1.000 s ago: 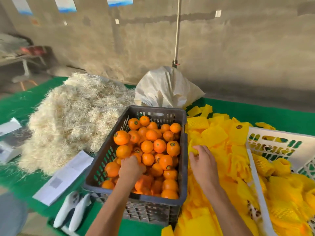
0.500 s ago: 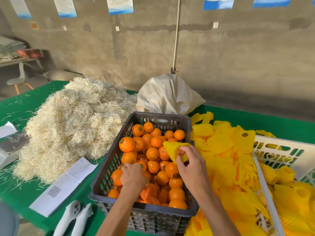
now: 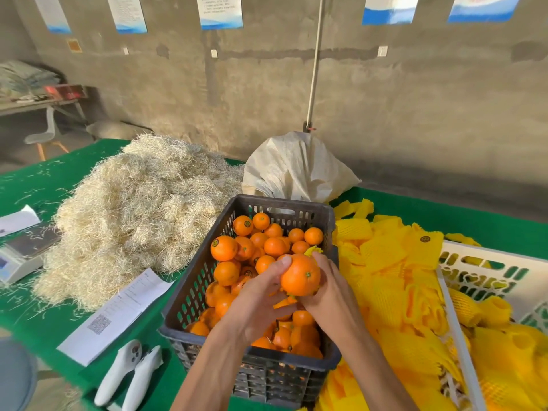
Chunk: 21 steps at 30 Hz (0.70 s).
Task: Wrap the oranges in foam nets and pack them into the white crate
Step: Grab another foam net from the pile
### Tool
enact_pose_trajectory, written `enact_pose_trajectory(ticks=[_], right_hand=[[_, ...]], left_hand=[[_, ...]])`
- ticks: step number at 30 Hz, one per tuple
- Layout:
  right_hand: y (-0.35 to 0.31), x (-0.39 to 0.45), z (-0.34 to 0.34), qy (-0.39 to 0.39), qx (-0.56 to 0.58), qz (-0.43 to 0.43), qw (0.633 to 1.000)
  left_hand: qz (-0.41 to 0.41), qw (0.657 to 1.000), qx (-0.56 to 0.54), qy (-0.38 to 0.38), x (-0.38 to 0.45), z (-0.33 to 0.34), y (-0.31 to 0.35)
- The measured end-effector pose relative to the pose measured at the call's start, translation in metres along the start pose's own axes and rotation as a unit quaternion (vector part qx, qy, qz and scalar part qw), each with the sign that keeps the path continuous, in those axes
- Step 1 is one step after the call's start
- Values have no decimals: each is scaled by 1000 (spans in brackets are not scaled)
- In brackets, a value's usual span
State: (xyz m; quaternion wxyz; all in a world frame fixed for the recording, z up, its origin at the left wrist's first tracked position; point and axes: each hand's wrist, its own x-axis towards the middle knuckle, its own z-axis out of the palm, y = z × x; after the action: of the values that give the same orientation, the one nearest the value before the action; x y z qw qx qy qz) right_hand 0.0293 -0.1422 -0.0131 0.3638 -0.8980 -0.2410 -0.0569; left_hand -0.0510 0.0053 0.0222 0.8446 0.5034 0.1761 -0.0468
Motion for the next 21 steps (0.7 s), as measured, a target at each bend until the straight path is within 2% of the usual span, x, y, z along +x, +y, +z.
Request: enact_pose_trajectory(ticks=[3, 6, 8, 13, 16, 19, 21], right_hand=[[2, -1, -6, -8, -22, -32, 999], [6, -4, -12, -47, 87, -54, 994], [5, -5, -13, -38, 128, -64, 989], [-3, -16, -7, 27, 181, -33, 983], [-3, -23, -7, 67, 198, -19, 978], [-4, -27, -9, 52, 182, -36, 981], [-7, -29, -9, 45, 164, -66, 983]], left_hand=[[-26, 999, 16, -26, -2, 3, -3], [-38, 998, 15, -45, -3, 4, -5], [-30, 999, 8, -34, -1, 3, -9], [-6, 997, -34, 69, 4, 5, -19], [38, 991, -53, 117, 6, 5, -24], [65, 985, -57, 148, 7, 6, -27], [86, 974, -44, 204, 9, 9, -31]])
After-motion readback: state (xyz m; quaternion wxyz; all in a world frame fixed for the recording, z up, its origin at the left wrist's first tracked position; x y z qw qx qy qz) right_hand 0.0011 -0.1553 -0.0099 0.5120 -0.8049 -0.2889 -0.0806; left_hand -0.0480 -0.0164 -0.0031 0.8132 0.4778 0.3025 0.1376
